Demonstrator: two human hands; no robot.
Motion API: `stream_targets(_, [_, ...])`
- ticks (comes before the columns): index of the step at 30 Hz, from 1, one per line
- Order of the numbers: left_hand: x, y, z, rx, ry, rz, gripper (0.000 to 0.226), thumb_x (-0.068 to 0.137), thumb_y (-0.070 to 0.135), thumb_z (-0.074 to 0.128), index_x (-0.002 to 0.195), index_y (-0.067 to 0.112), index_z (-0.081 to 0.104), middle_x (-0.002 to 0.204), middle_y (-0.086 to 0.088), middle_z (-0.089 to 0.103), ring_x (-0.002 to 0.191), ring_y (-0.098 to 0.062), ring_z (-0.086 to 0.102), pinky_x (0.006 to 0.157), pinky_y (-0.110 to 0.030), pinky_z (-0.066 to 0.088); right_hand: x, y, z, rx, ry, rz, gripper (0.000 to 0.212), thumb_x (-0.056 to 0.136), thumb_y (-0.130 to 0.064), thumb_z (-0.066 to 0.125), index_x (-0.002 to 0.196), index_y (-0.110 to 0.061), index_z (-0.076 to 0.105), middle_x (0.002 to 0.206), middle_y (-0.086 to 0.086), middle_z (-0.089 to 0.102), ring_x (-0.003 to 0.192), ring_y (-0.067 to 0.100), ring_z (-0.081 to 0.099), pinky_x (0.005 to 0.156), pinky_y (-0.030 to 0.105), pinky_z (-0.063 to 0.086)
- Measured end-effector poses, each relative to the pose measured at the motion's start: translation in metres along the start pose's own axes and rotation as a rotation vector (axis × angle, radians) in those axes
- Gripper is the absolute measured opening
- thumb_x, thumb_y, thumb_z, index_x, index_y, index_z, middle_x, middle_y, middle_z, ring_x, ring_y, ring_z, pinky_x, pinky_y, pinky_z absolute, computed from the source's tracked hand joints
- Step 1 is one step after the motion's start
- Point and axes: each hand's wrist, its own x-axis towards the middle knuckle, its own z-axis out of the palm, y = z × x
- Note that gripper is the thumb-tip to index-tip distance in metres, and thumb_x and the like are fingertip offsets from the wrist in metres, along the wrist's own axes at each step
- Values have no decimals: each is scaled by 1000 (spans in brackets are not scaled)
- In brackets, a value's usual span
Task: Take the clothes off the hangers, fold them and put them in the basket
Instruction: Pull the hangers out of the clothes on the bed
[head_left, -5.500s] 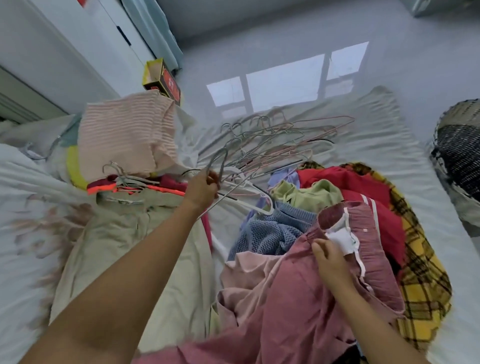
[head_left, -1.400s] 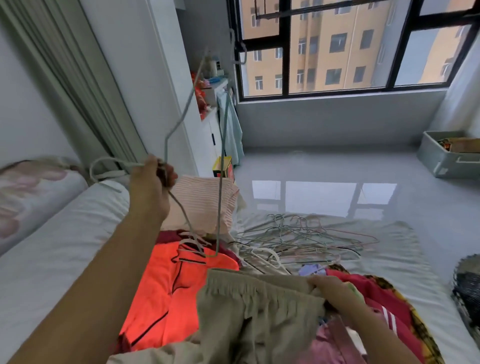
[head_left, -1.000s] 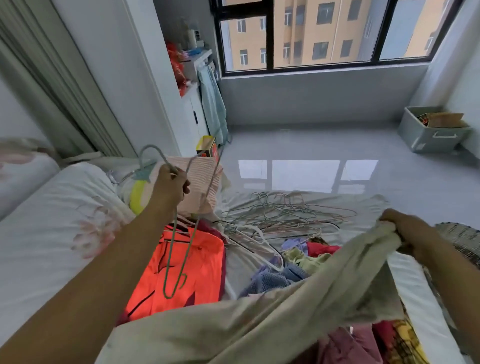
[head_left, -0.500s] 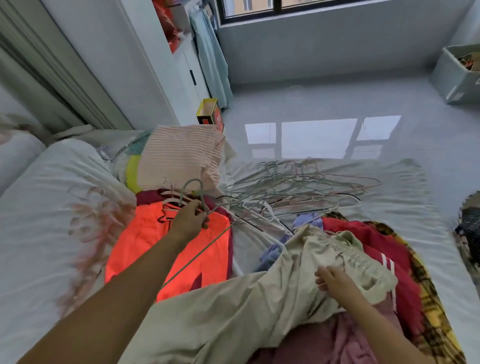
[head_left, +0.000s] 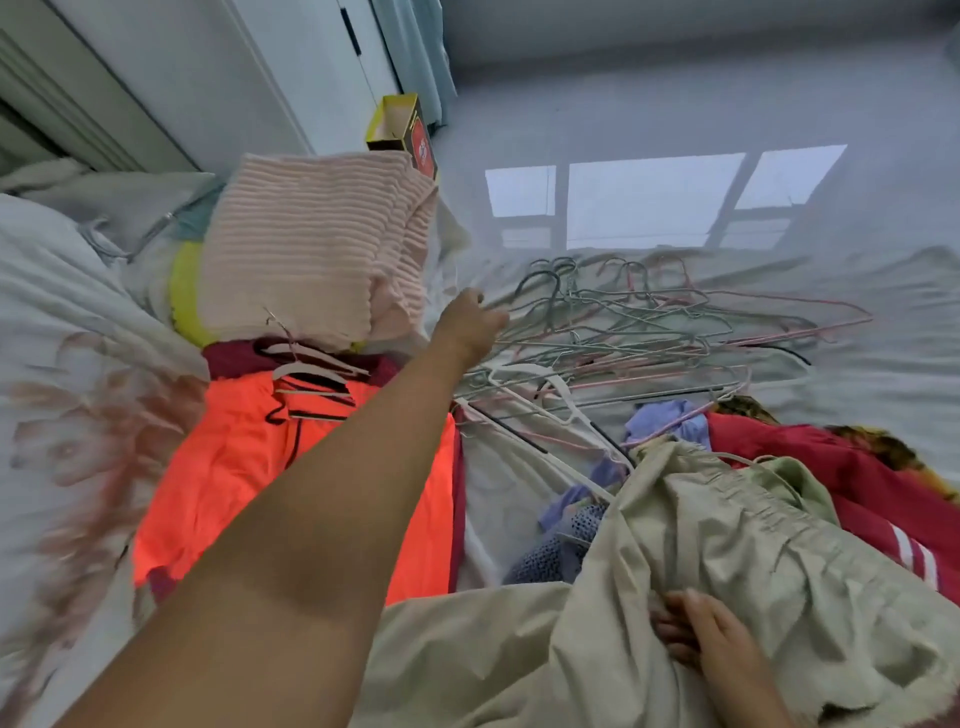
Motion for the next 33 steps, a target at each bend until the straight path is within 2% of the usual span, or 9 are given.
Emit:
stream_targets(4, [-10,-109,18,47,-43,-186,31,90,9,57,115,-8,55,117,-23,59,104,-29,56,77,-29,35,13,20,7,-13,52,18,28,98,-8,40,81,5,58,44,3,60,34,1,52,35,12,39])
stream_targets(10, [-25,-259,-20,183,37,-511,47,89,8,58,130,-8,41,133,-28,46,123,-37,45,98,-37,34,33,27,19,10,97,92,33,98,-19,45,76,1,59,41,2,60,34,3,52,34,12,41])
stream_targets(15, [15,-297,-66,379,227,-280,61,80,4,67,132,-9,38,135,-30,42,126,-42,39,106,-43,29,30,24,41,37,124,89,30,98,-18,45,81,2,60,49,4,65,38,4,57,36,12,44])
stream_targets(20, [70,-298,-74,462,176,-161,79,77,18,74,140,-2,29,143,-23,36,133,-36,35,107,-47,32,27,30,47,-62,217,-20,29,95,-13,49,74,0,63,50,1,65,36,-4,53,38,6,40])
stream_targets(22, [74,-293,-75,574,238,-170,74,75,24,76,133,-1,37,134,-26,44,125,-41,41,100,-48,36,29,35,47,-105,221,-55,38,94,-15,52,61,-11,70,57,-4,68,41,-6,54,42,4,42])
stream_targets(24, [71,-295,-81,611,323,-169,64,75,29,76,124,-2,47,122,-29,52,116,-46,47,93,-48,40,30,38,47,-142,249,-84,32,94,-14,51,68,-11,70,51,-17,64,43,-10,53,44,1,39])
stream_targets(26, [59,-309,-92,540,253,-124,46,78,29,74,106,-4,59,104,-30,59,103,-46,54,81,-45,44,28,37,48,-151,239,-94,26,95,-12,50,76,-5,65,44,-19,60,42,-12,51,43,0,38])
stream_targets(29, [26,-331,-118,404,22,-49,19,85,19,68,84,2,60,74,-15,54,74,-30,56,59,-32,34,22,35,49,-98,187,-42,32,96,-16,48,70,-7,65,56,-3,68,42,-7,55,40,6,42])
stream_targets(33, [-14,-328,-169,233,-28,-23,25,89,10,59,68,12,46,58,-11,49,41,-3,49,48,-18,35,7,25,49,-92,183,-36,25,97,-14,46,82,-3,63,58,1,70,53,-2,61,53,7,47])
